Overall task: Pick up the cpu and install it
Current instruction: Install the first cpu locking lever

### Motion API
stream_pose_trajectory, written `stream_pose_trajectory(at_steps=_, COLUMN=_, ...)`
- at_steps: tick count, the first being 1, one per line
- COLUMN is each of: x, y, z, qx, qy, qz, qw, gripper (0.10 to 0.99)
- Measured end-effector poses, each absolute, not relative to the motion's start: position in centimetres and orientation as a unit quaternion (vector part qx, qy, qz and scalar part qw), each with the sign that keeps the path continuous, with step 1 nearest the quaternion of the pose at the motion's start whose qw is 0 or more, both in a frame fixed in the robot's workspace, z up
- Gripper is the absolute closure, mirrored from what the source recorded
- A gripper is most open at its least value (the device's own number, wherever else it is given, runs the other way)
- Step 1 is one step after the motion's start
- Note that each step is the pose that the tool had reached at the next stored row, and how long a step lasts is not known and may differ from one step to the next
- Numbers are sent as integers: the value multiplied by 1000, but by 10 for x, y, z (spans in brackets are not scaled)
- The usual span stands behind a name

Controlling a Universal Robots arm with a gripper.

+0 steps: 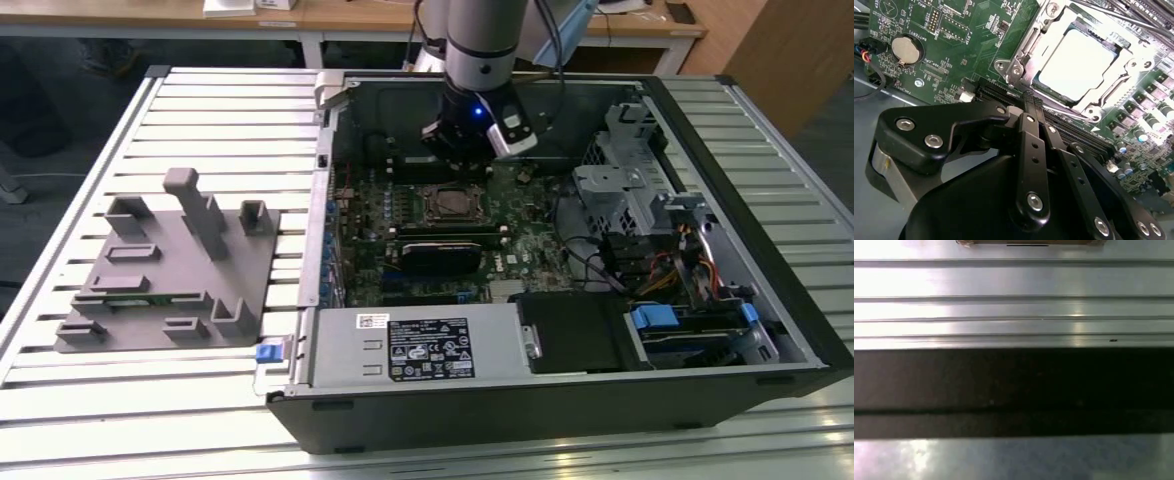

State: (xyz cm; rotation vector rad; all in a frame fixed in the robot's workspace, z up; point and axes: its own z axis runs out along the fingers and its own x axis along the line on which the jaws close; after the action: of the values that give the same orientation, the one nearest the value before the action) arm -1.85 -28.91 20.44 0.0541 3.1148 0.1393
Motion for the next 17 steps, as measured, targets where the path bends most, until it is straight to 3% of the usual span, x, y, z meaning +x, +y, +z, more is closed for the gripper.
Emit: stream_pose_trajectory(at_steps=17, x=-17, y=-289, z=204, qx=17, qy=999, qz=42, qw=11, gripper=980)
